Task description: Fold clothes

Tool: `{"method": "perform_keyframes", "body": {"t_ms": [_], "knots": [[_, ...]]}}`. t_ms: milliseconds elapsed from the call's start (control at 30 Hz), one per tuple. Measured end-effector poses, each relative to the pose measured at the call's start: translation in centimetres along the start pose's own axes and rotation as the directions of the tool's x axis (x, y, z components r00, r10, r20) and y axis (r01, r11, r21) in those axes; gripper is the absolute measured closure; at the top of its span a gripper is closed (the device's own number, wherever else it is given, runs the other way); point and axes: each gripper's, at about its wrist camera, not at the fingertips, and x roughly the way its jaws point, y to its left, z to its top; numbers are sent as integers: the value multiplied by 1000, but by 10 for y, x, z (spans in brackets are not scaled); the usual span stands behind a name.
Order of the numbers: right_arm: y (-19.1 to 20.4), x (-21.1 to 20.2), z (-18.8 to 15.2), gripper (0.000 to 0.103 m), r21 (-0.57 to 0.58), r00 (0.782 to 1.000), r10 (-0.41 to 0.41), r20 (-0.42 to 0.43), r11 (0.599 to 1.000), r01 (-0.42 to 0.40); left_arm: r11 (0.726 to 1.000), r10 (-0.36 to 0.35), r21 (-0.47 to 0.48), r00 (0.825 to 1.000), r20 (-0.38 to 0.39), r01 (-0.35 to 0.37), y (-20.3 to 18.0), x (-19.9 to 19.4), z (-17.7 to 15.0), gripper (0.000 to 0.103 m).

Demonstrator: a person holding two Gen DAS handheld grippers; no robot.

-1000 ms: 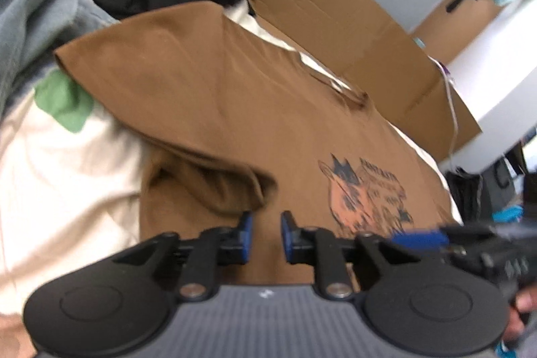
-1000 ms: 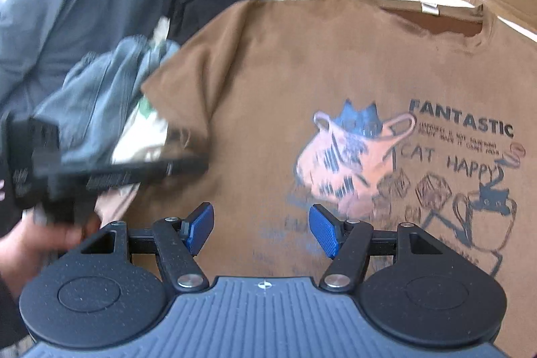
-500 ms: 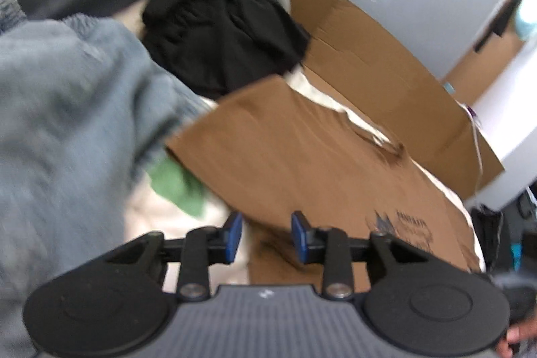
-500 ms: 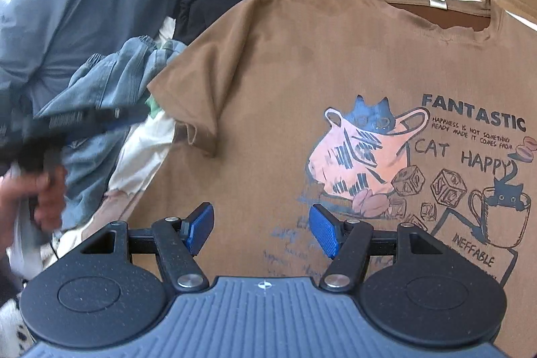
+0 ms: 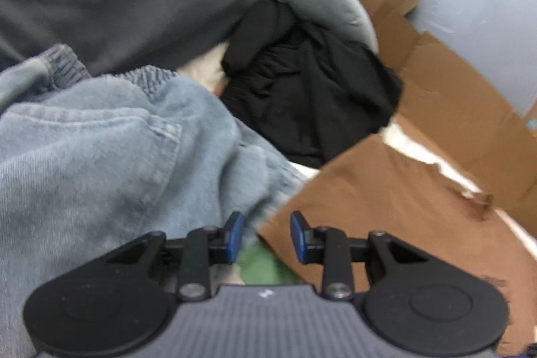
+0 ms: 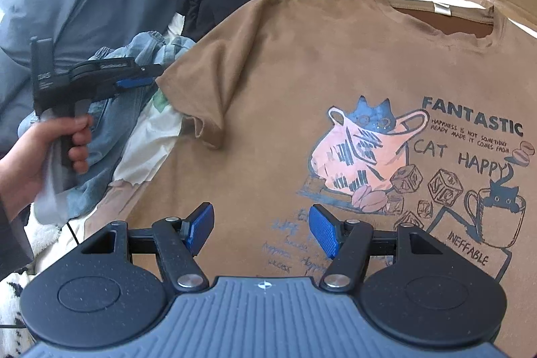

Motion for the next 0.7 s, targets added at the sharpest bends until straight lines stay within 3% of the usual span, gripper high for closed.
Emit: {"method": "perform_keyframes", "body": {"t_ms": [167, 467, 633, 700], "knots": [[0, 0, -2, 34, -1, 1000, -12, -11, 1000, 12, 998, 39, 50, 999, 2, -39, -4, 15, -2, 73], [3, 0, 2, 34, -10, 999, -38, -5, 999, 38, 999, 1, 47, 1000, -10, -1, -2, 21, -12, 73], [16, -3, 11, 34, -81, 998, -57, 9, 995, 57, 997, -62, -44, 997, -35, 60, 7, 22, -11, 93], [25, -3, 17, 34, -143, 998, -67, 16, 987, 69, 993, -93, -83, 995, -38, 89, 12, 19, -9, 97]]}}
